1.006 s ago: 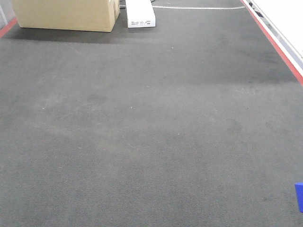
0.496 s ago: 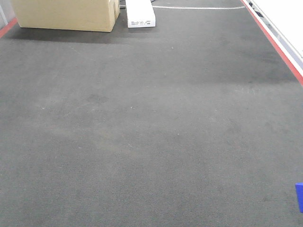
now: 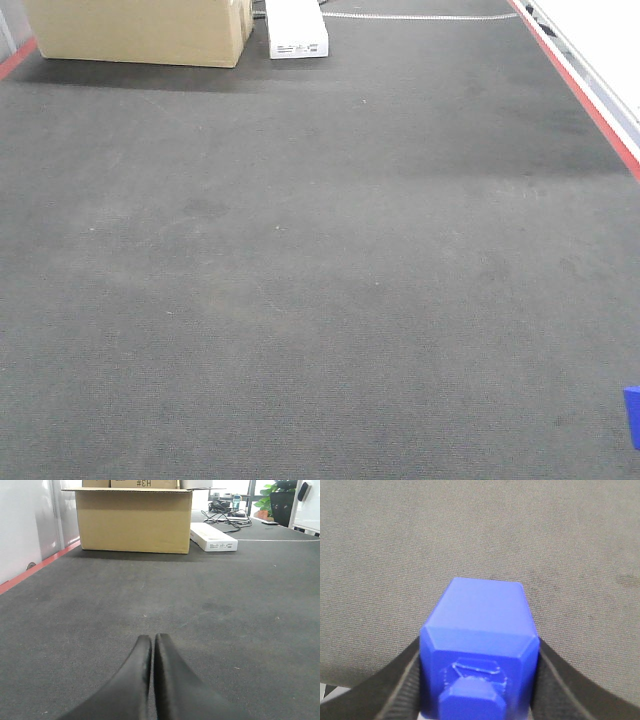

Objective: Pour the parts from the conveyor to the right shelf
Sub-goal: 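Drive away from the conveyor holding the block in the right gripper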

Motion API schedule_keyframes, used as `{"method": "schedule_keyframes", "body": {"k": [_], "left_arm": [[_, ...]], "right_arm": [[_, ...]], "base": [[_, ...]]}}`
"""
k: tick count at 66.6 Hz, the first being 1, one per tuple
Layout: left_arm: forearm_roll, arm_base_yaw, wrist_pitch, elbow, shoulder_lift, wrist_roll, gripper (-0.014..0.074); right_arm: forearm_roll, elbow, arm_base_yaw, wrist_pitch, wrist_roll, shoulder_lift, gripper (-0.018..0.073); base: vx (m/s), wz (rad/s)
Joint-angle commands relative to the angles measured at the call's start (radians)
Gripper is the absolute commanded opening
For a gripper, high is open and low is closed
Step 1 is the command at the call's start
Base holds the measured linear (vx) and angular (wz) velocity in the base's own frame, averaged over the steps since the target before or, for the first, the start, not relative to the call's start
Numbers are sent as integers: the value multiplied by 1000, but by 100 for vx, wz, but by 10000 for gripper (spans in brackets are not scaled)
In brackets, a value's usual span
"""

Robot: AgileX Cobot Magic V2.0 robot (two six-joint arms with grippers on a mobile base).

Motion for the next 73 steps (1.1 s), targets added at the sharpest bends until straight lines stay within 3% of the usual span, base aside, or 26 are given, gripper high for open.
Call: {"method": "schedule_keyframes", "body": {"k": [1, 73], "left_arm": [[-8, -5, -79, -20, 19, -8, -6], [-8, -5, -79, -20, 19, -8, -6]], "right_arm": [[0, -25, -3, -49, -12, 1, -5], [0, -25, -3, -49, -12, 1, -5]], "base": [[0, 0], [-14, -4]]}}
